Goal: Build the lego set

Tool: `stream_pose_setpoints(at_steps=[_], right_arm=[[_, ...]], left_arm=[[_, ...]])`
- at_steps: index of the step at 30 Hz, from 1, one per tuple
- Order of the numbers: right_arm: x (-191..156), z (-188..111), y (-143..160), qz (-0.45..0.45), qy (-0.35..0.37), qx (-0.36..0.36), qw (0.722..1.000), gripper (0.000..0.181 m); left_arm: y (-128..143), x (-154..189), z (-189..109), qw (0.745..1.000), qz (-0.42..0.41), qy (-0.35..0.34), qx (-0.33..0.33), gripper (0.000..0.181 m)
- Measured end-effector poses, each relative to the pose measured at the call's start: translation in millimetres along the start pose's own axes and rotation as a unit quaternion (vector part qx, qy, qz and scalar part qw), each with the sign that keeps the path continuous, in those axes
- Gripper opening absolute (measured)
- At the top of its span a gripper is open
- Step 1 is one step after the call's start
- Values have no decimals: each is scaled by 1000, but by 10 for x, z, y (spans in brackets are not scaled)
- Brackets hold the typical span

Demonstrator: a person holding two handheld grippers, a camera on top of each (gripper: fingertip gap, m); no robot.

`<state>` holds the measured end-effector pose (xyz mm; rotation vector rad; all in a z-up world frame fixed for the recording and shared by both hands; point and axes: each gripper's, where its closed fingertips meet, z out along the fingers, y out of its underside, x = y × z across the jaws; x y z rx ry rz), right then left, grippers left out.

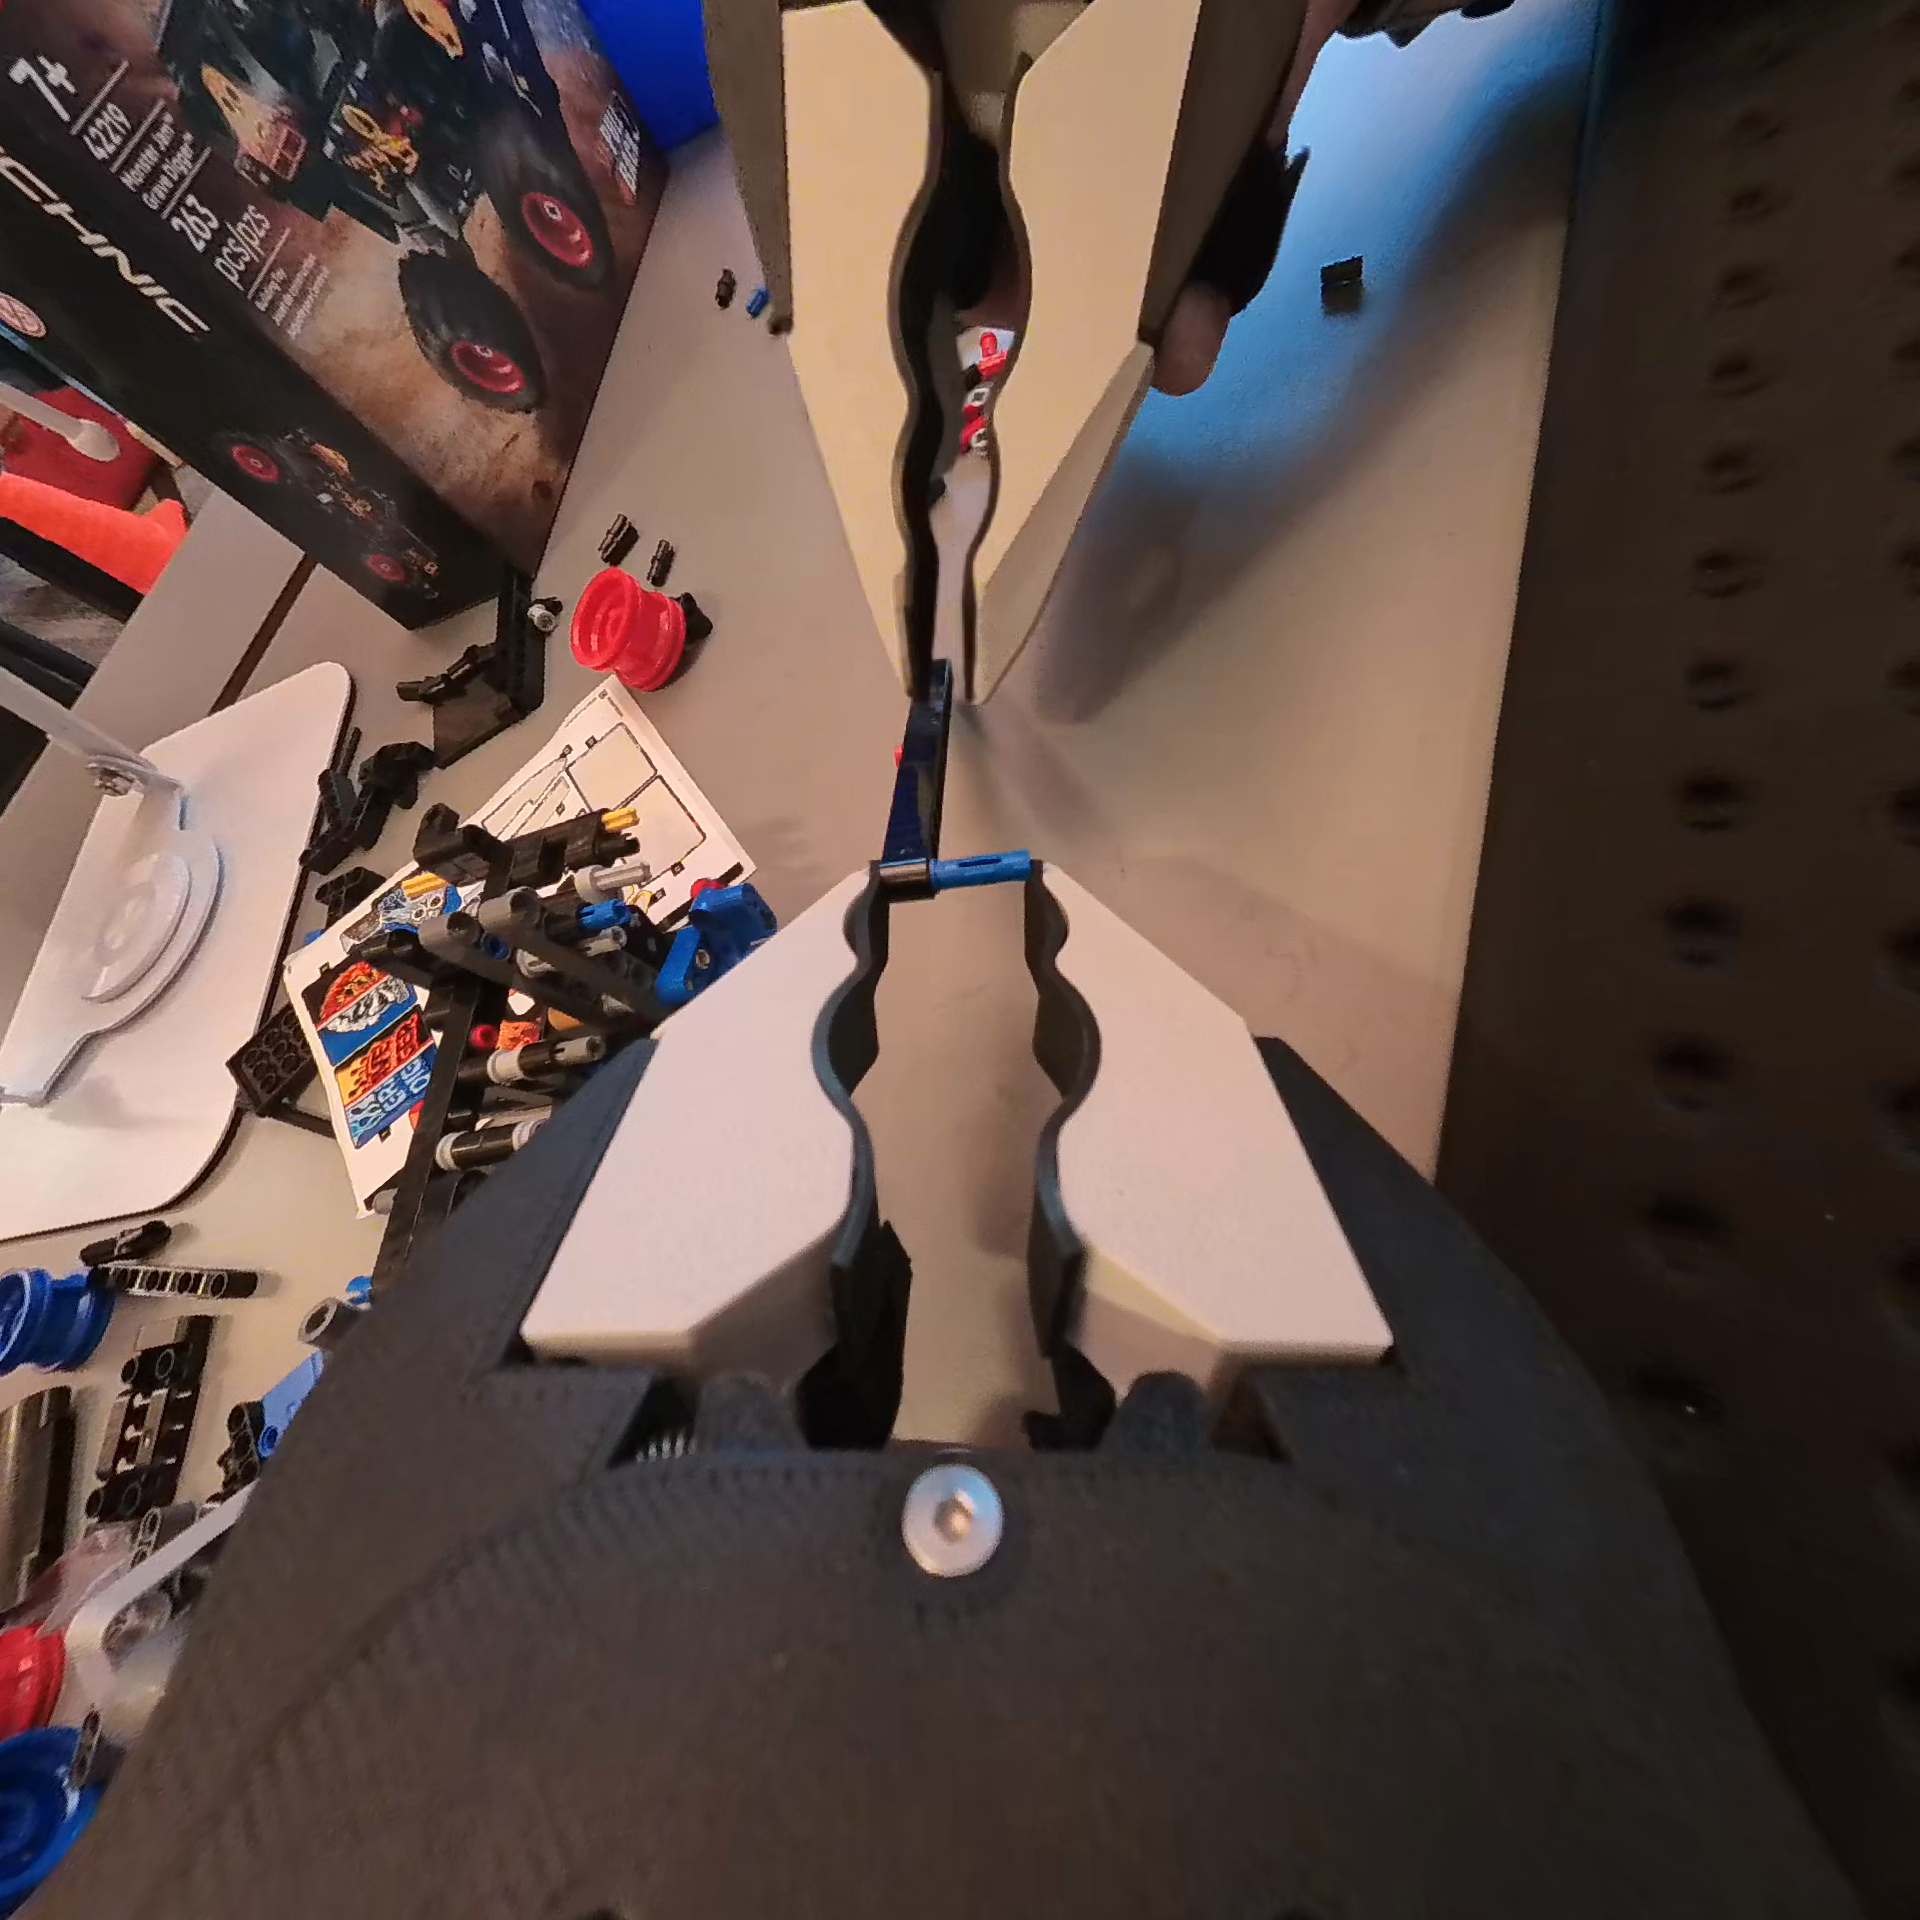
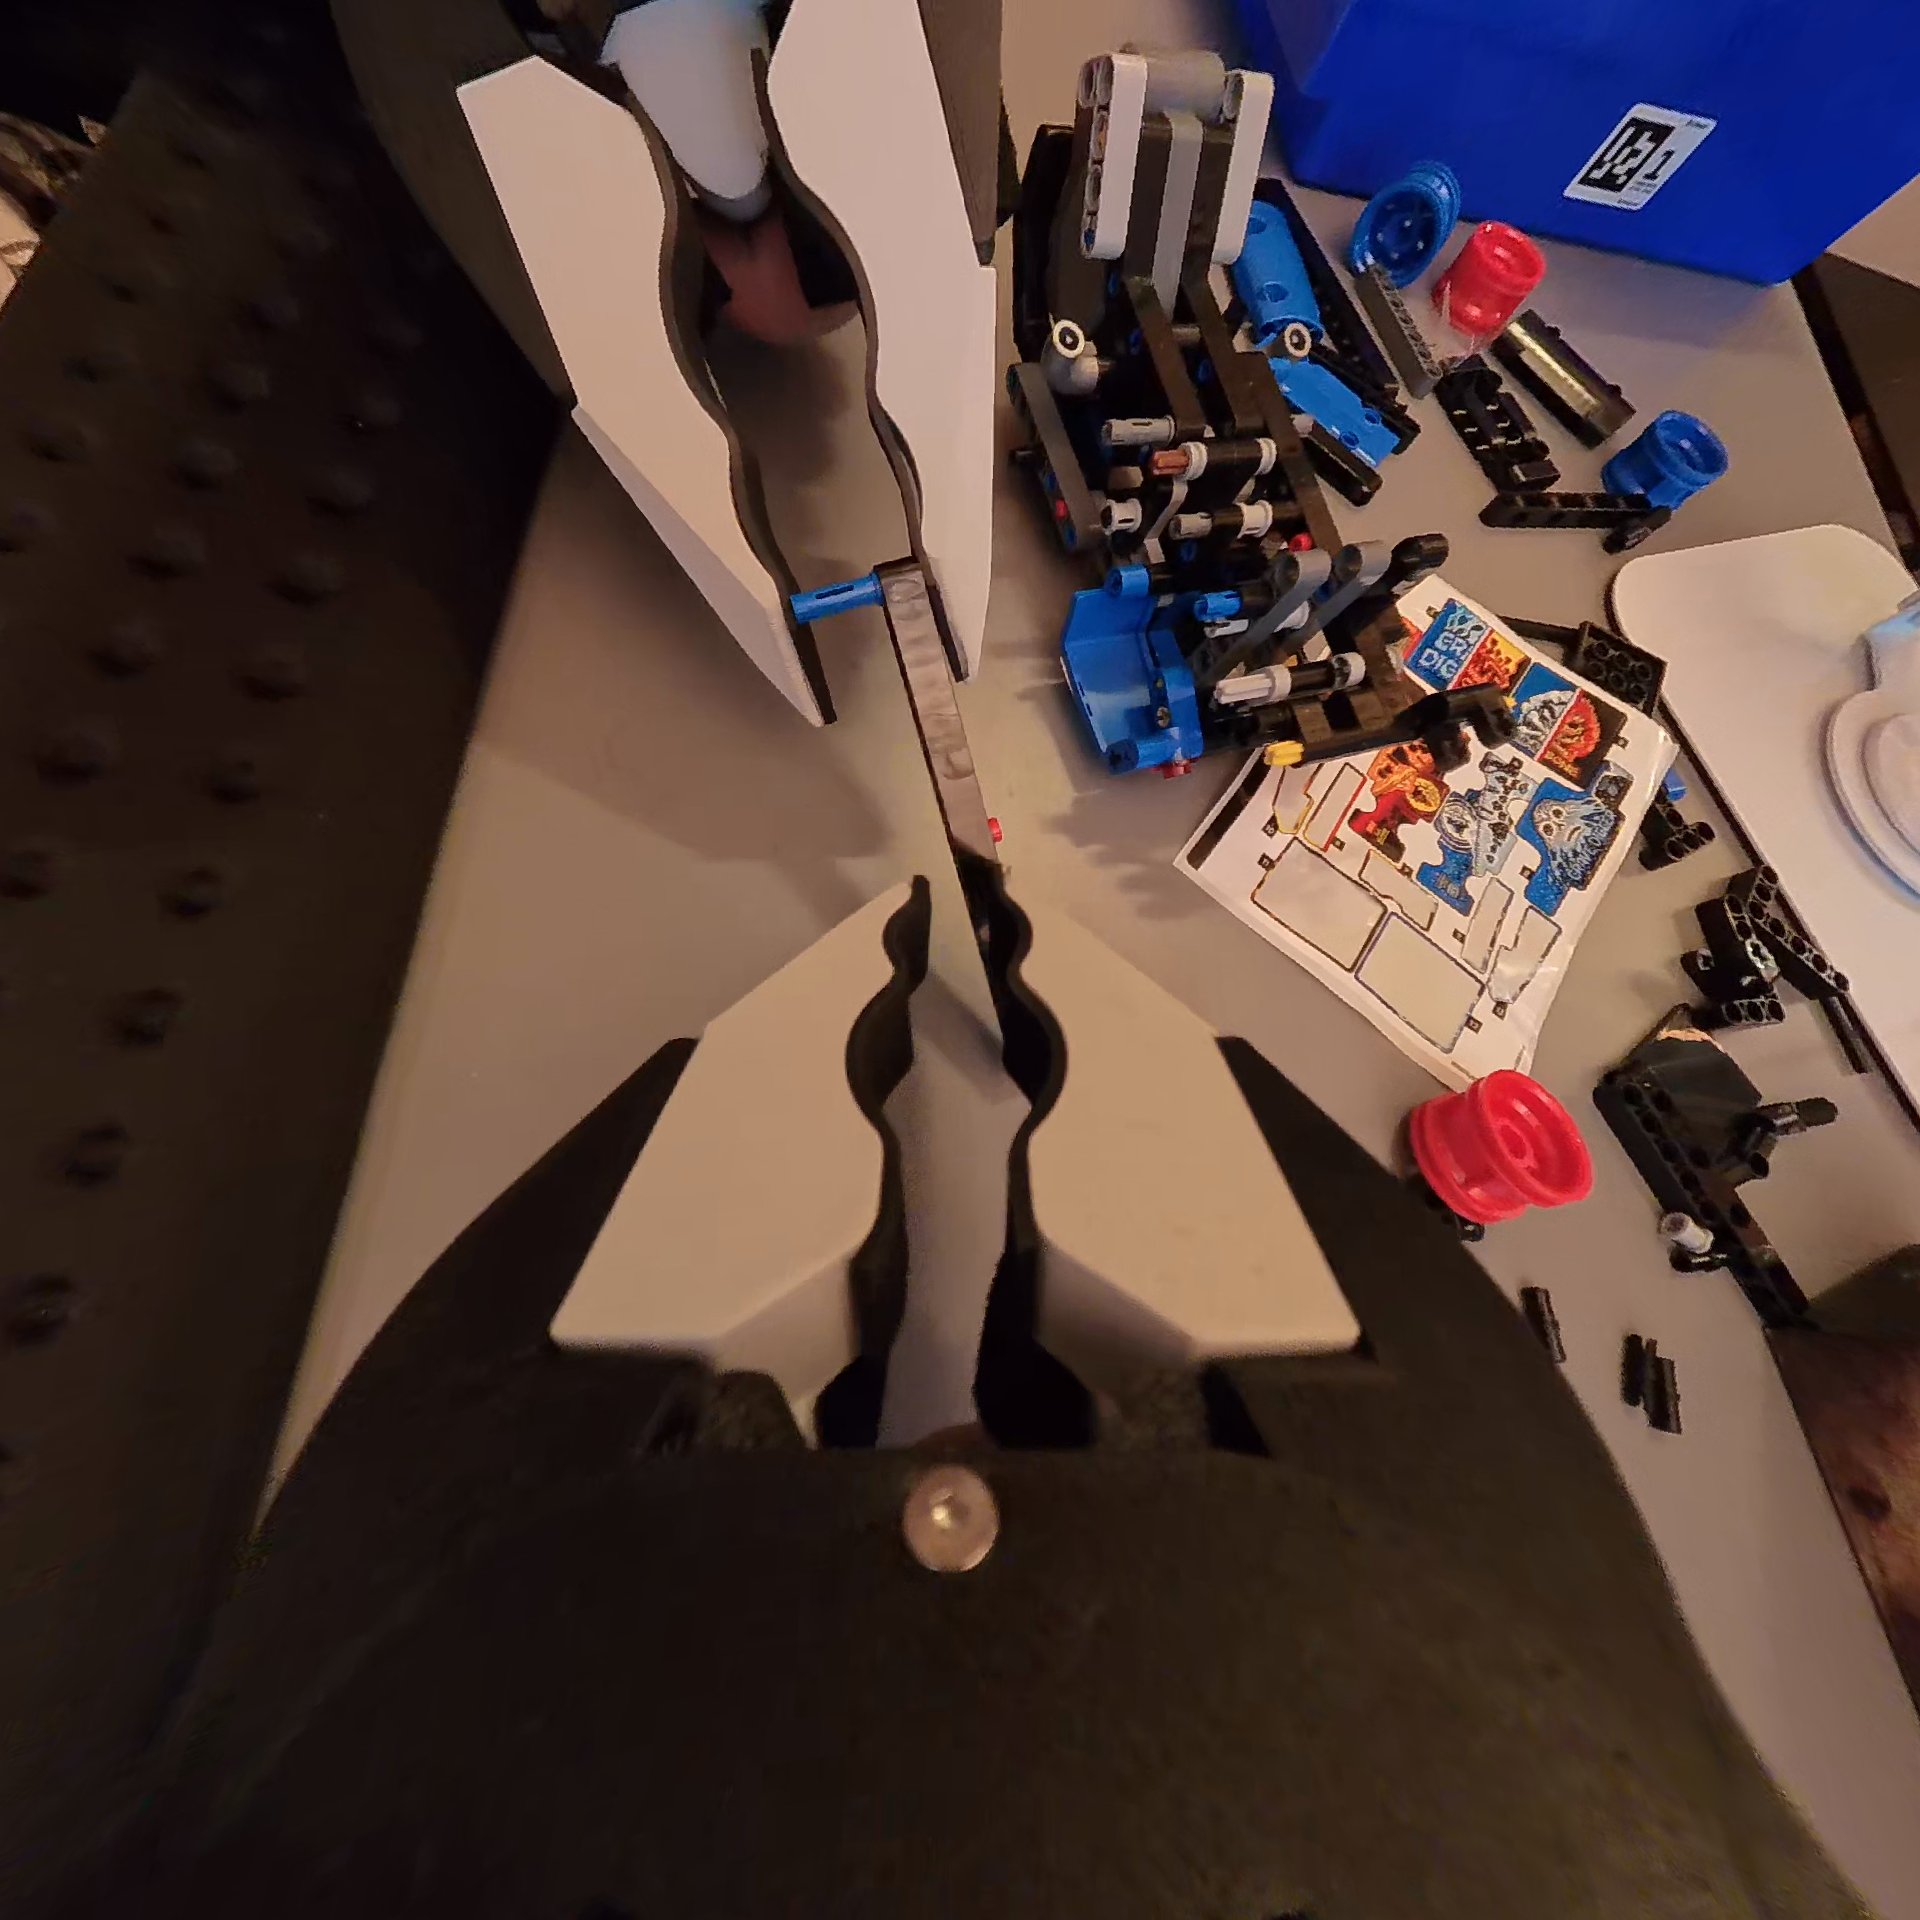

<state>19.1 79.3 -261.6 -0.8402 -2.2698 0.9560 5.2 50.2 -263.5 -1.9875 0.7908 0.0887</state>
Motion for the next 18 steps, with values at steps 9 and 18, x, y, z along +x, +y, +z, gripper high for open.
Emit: stream_pose_setpoints(at_steps=[9,18], right_arm=[[27,-5,7,2,6,-1,1000,12],[47,-5,32,2,11,-7,1000,5]], left_arm=[[-23,-24,-21,1000,-1,-6,6,25],[-33,-55,-37,1000,-5,-12,11,24]])
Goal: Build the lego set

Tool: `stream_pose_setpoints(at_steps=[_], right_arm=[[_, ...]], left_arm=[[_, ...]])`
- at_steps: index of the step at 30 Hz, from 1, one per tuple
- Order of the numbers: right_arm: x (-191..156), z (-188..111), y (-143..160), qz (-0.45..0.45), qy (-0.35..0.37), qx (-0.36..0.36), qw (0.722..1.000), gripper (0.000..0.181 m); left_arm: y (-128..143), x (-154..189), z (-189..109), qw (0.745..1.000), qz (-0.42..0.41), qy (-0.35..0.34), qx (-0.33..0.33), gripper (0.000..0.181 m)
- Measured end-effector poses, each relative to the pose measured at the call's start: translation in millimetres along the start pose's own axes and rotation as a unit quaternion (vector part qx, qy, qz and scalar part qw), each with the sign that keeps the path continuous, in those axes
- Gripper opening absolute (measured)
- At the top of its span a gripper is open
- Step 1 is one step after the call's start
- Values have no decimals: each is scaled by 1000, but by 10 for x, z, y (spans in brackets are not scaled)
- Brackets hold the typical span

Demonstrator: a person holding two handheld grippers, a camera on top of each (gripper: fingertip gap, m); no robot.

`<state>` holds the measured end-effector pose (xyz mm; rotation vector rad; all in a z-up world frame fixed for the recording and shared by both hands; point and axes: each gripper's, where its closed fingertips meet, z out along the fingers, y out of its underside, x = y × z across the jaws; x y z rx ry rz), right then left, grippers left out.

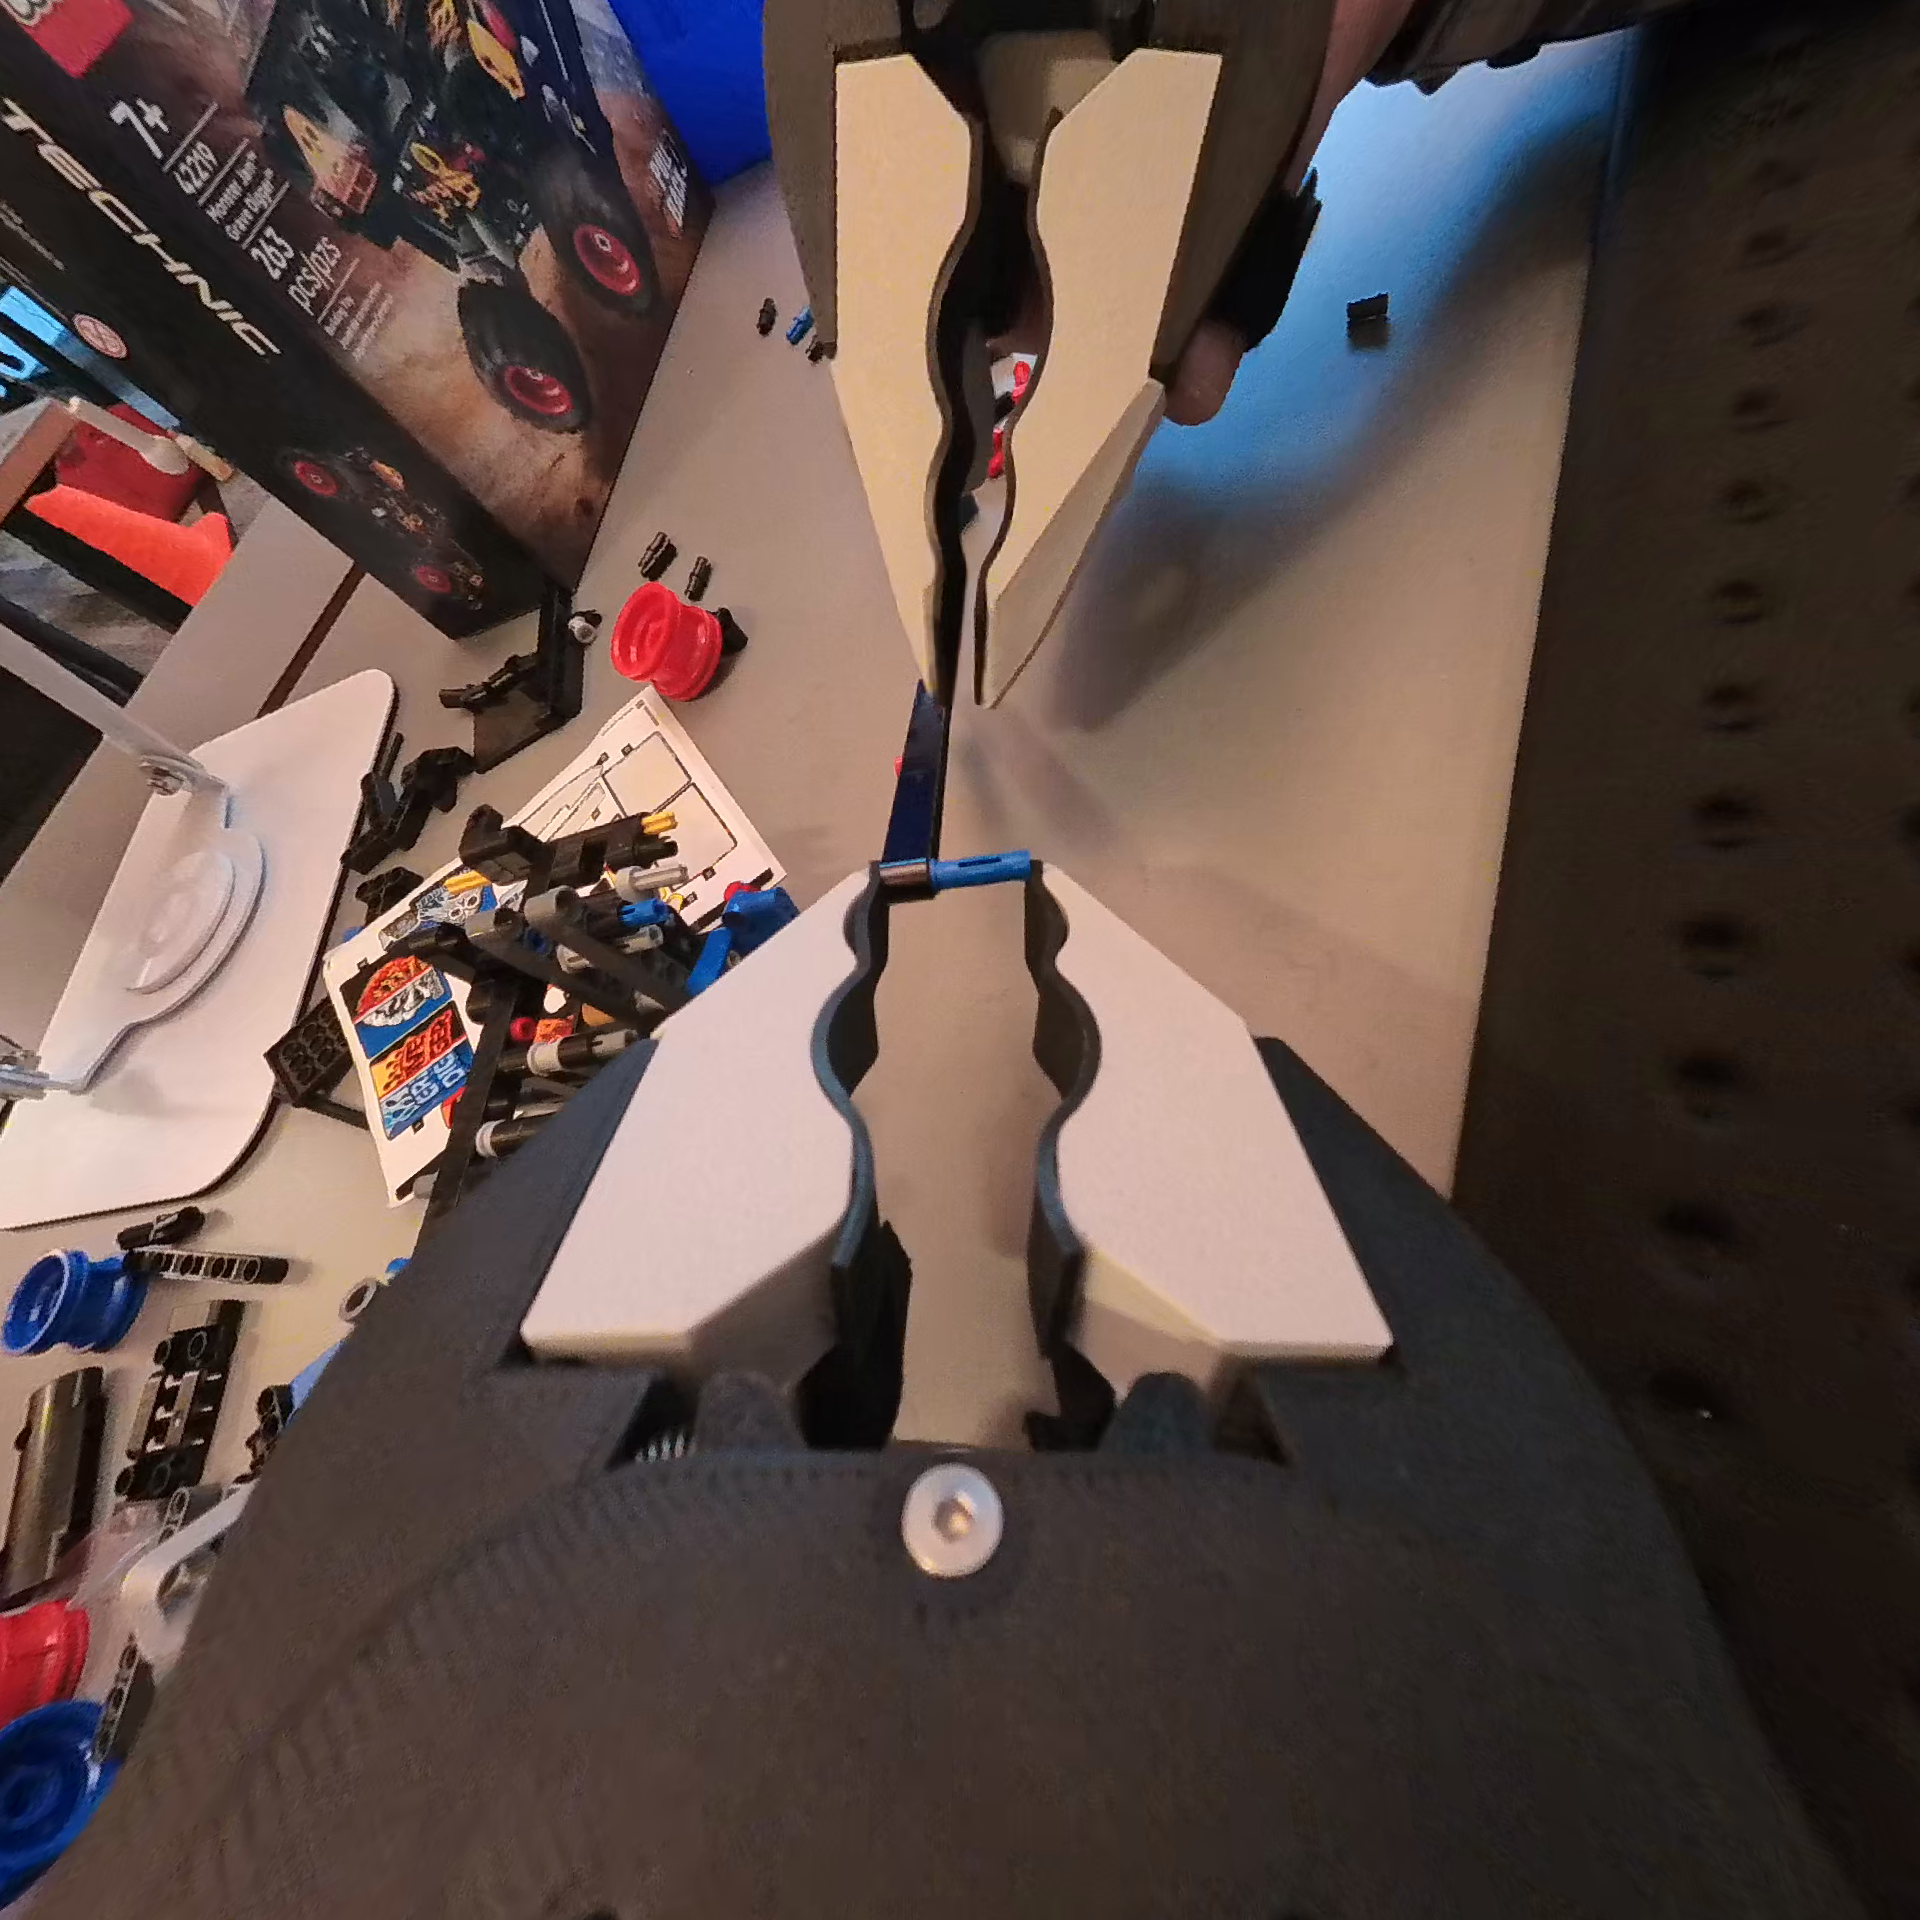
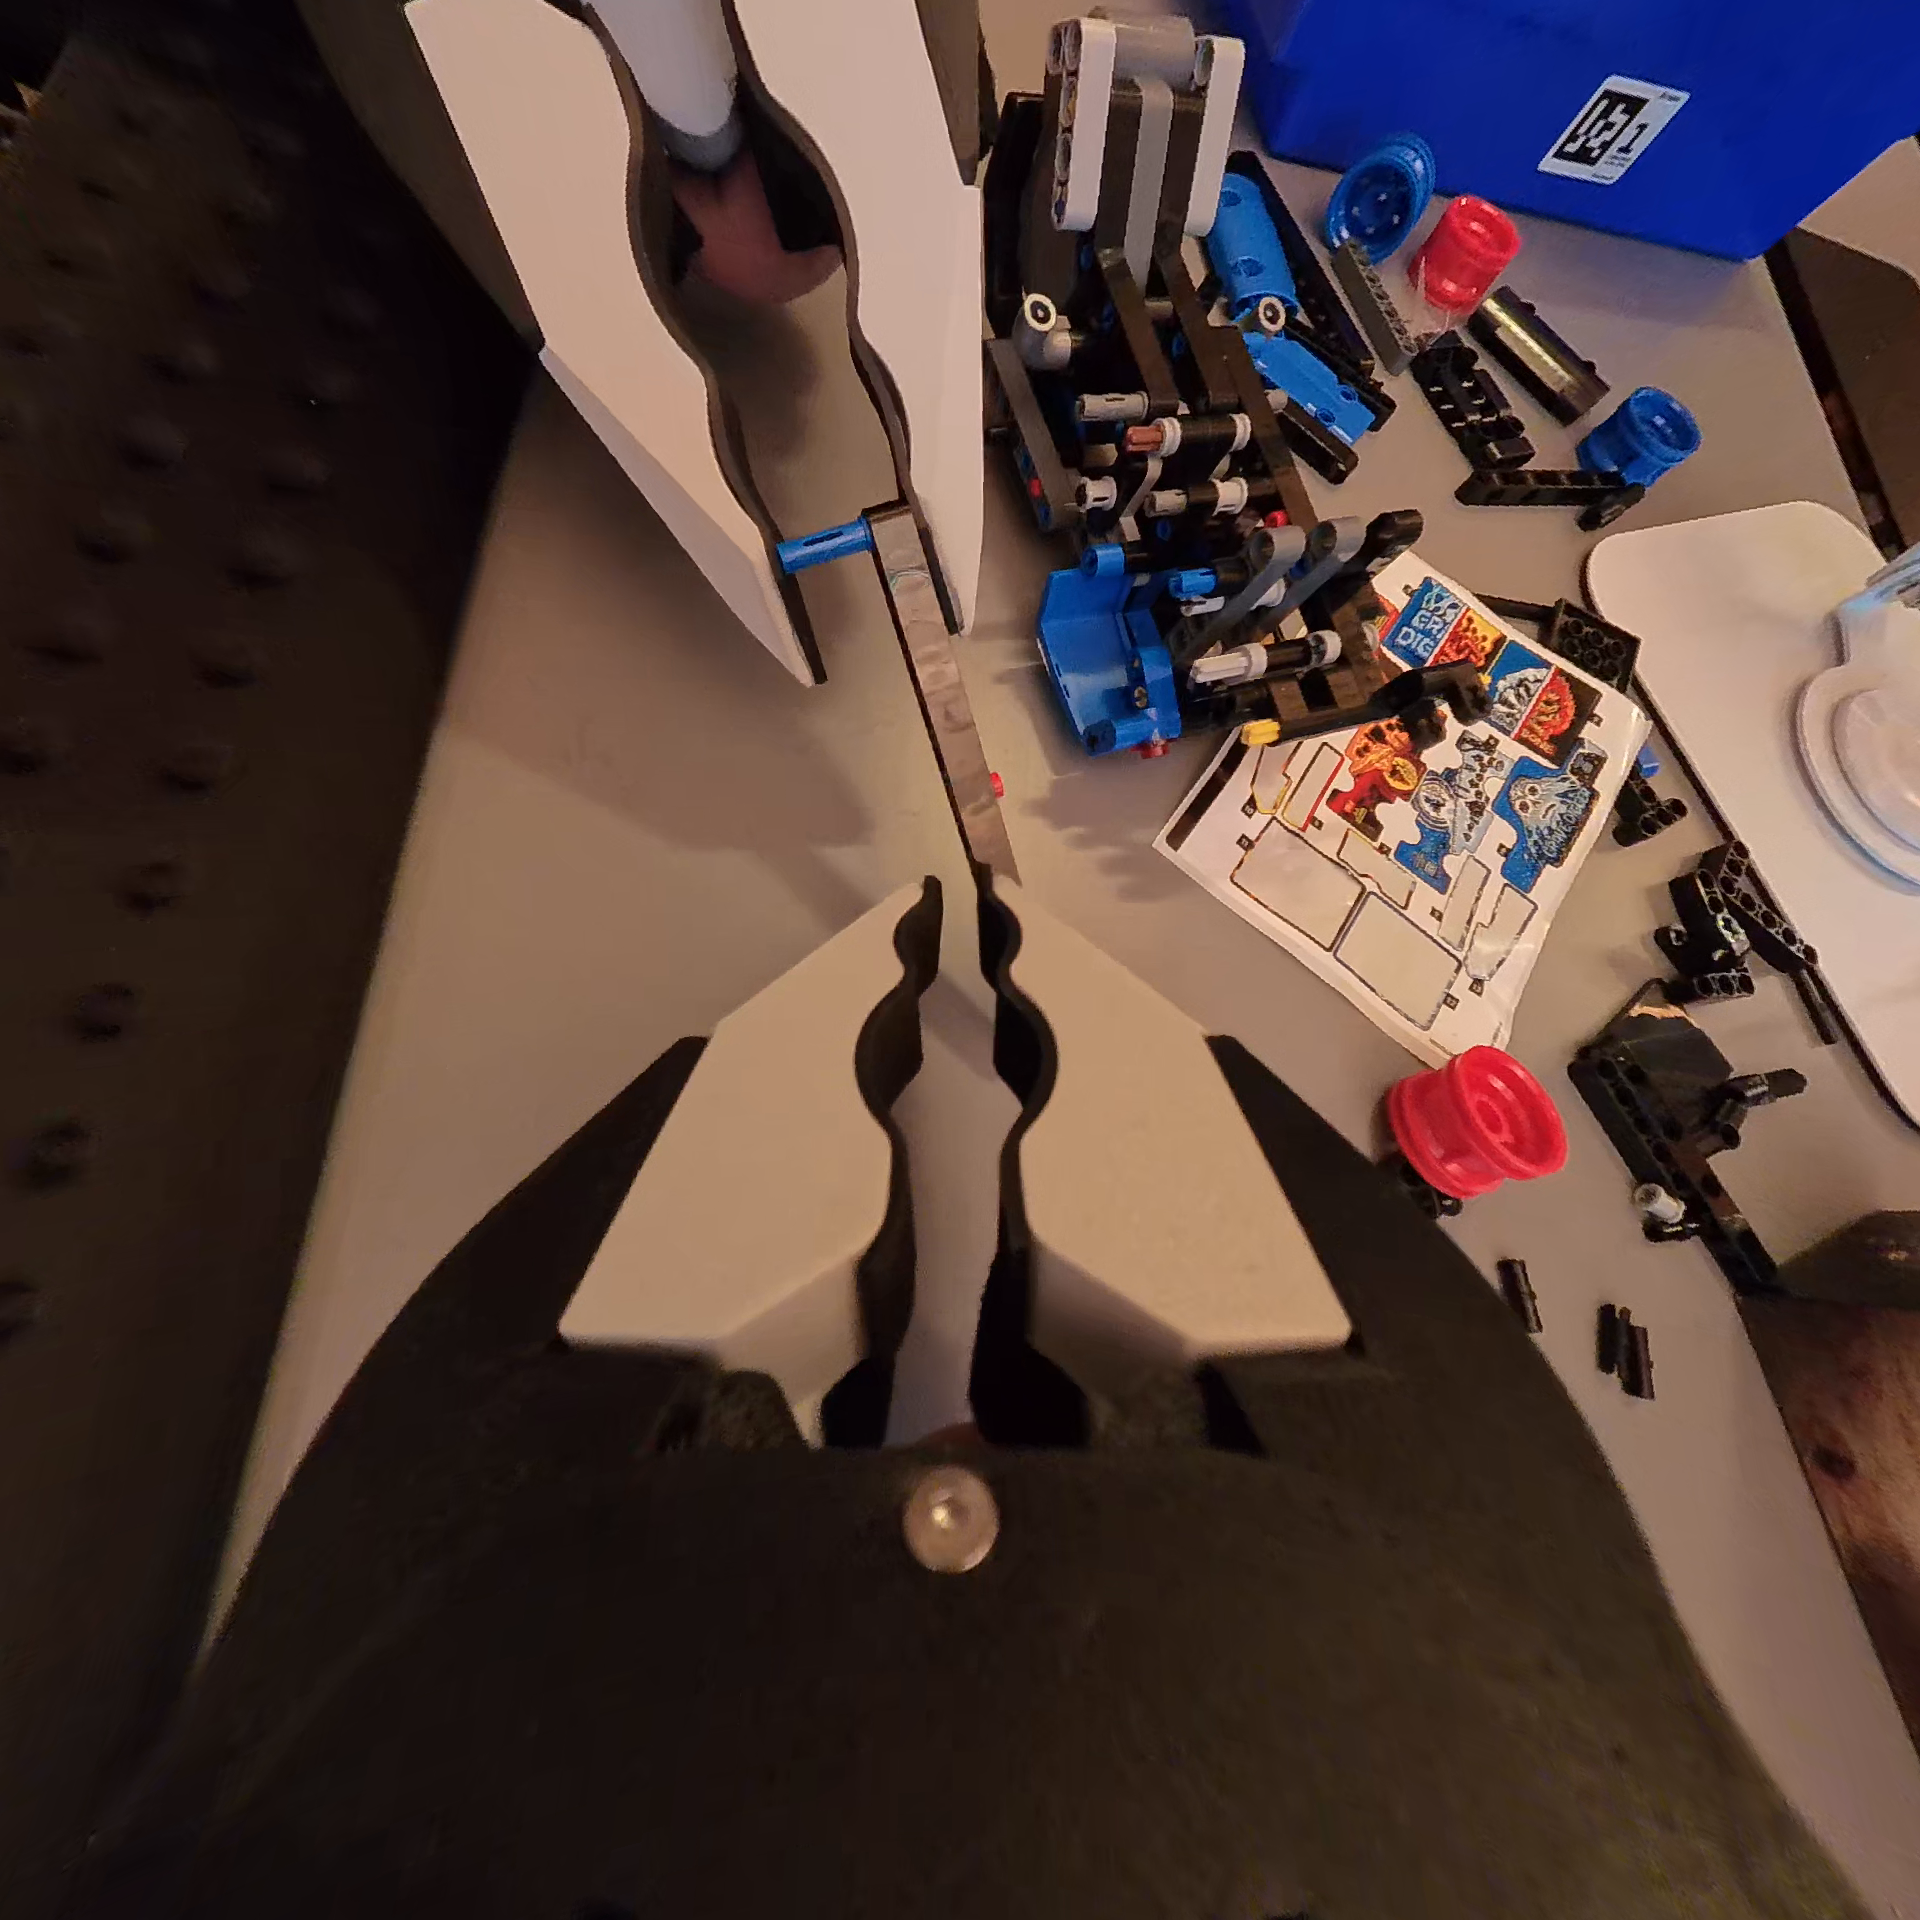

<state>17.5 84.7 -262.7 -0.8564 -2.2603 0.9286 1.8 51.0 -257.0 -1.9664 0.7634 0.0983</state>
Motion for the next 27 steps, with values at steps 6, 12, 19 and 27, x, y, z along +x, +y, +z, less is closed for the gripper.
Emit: stream_pose_setpoints(at_steps=[6,12,19,27], right_arm=[[2,-3,-3,1,-1,2,1000,8],[-30,22,34,-5,-7,-8,1000,8],[-3,9,24,-4,-1,-5,1000,8],[9,2,15,-5,3,-4,1000,5]], left_arm=[[2,-3,0,1000,1,-1,-1,25],[2,-6,-3,1000,1,-2,-1,25],[2,-9,-5,1000,2,-2,0,24],[-15,-29,-22,1000,5,-8,3,25]])
